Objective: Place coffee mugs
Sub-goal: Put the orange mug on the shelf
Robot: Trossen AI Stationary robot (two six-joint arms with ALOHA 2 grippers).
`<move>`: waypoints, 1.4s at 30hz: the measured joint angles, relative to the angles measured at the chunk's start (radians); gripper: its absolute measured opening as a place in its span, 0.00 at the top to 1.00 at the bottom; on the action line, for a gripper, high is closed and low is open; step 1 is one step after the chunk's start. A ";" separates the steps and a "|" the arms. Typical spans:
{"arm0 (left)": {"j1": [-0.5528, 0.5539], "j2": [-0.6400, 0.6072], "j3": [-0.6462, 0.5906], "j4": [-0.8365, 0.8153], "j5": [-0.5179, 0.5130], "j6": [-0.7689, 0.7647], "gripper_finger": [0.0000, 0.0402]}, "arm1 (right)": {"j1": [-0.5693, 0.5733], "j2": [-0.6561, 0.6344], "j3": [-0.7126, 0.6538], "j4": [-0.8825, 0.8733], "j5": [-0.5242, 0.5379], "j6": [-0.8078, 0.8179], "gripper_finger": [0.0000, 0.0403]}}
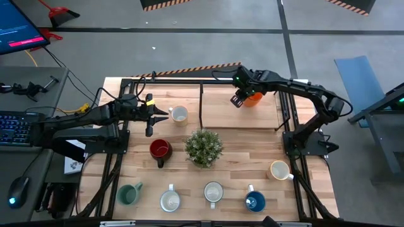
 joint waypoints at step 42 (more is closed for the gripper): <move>0.000 0.001 0.000 0.000 0.000 -0.002 0.83 | -0.002 0.000 0.000 -0.218 0.150 0.101 0.77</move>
